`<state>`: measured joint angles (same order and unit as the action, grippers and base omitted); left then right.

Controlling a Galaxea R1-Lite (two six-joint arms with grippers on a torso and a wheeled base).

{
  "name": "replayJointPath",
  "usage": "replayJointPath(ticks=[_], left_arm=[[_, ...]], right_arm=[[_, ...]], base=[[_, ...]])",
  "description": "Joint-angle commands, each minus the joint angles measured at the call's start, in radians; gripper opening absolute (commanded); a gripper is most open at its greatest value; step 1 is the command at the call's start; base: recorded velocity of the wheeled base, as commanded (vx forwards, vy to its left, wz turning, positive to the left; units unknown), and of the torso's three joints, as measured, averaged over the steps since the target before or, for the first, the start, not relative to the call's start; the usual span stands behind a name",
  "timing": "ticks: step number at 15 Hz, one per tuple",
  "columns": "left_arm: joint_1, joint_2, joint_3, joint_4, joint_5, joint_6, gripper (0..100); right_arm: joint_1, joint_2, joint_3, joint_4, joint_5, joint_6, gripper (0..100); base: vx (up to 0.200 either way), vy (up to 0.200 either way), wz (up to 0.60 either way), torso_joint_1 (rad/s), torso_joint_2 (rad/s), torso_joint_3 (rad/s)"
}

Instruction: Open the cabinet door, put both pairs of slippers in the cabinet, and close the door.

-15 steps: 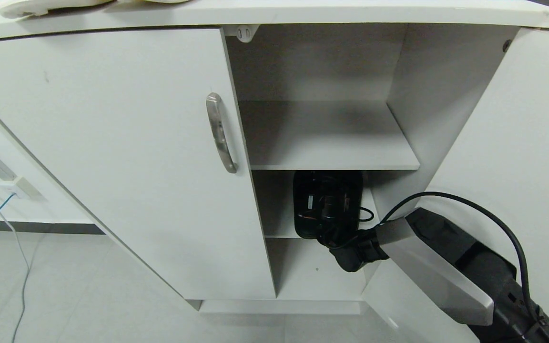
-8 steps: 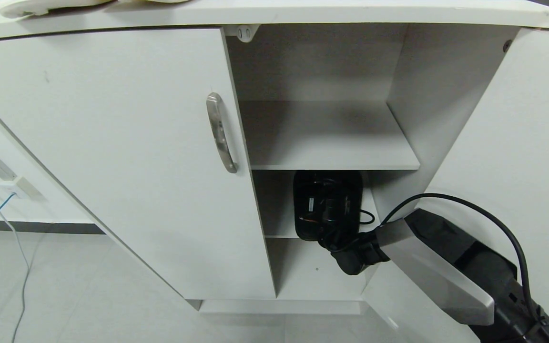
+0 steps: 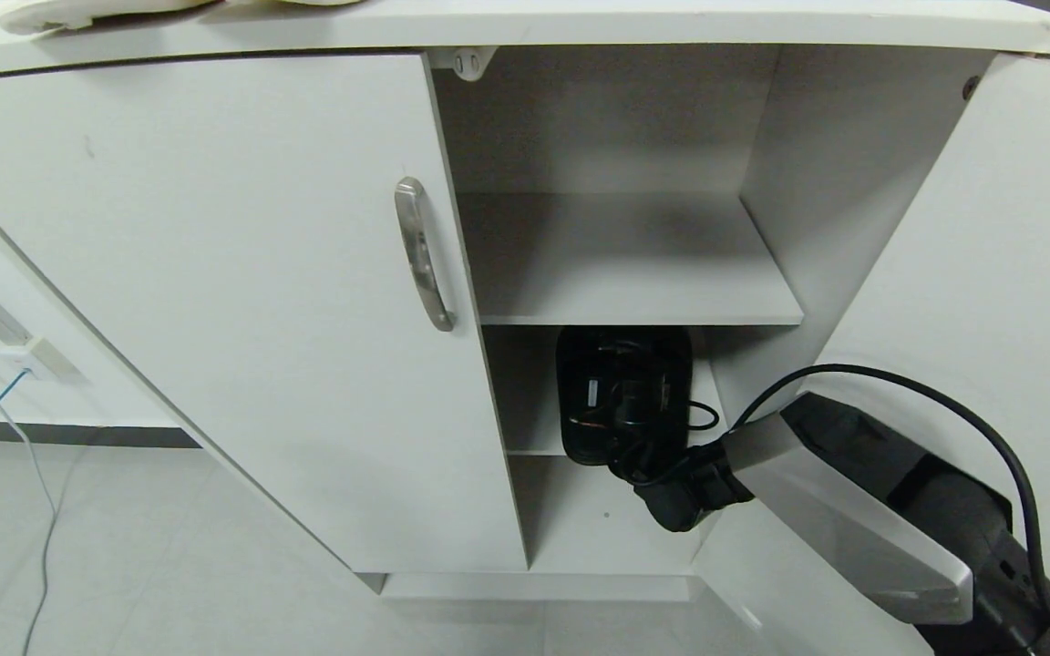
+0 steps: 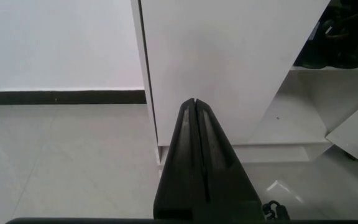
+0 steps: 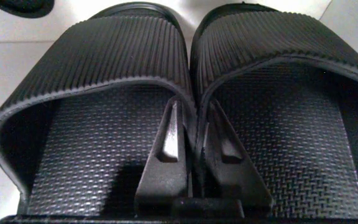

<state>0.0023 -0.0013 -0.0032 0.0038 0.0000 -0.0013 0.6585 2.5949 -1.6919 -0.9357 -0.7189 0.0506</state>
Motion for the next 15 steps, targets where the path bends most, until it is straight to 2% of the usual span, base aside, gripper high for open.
replayJointPath(ticks=[1,7,8,10,15], left_arm=[[0.001,0.001,0.0,-0.001,0.0,0.0,0],[0.001,0.001,0.0,0.001,0.0,0.0,0],[0.001,0.001,0.0,-0.001,0.0,0.0,0],[0.001,0.001,0.0,0.001,0.0,0.0,0],[0.001,0.001,0.0,-0.001,0.0,0.0,0]], right_arm=[[0.001,-0.01,0.008,0.002,0.009,0.0,0],[0.0,-0.004,0.015,0.005,0.012,0.0,0],[0.0,-0.002,0.017,0.005,0.012,0.0,100],[0.0,-0.004,0.026,0.003,0.012,0.0,100],[0.03,-0.093,0.179,-0.043,0.01,0.002,100]], base=[[0.0,0.0,0.0,0.0,0.0,0.0],[0.0,0.0,0.0,0.0,0.0,0.0],[0.0,0.0,0.0,0.0,0.0,0.0],[0.0,0.0,0.0,0.0,0.0,0.0],[0.0,0.0,0.0,0.0,0.0,0.0]])
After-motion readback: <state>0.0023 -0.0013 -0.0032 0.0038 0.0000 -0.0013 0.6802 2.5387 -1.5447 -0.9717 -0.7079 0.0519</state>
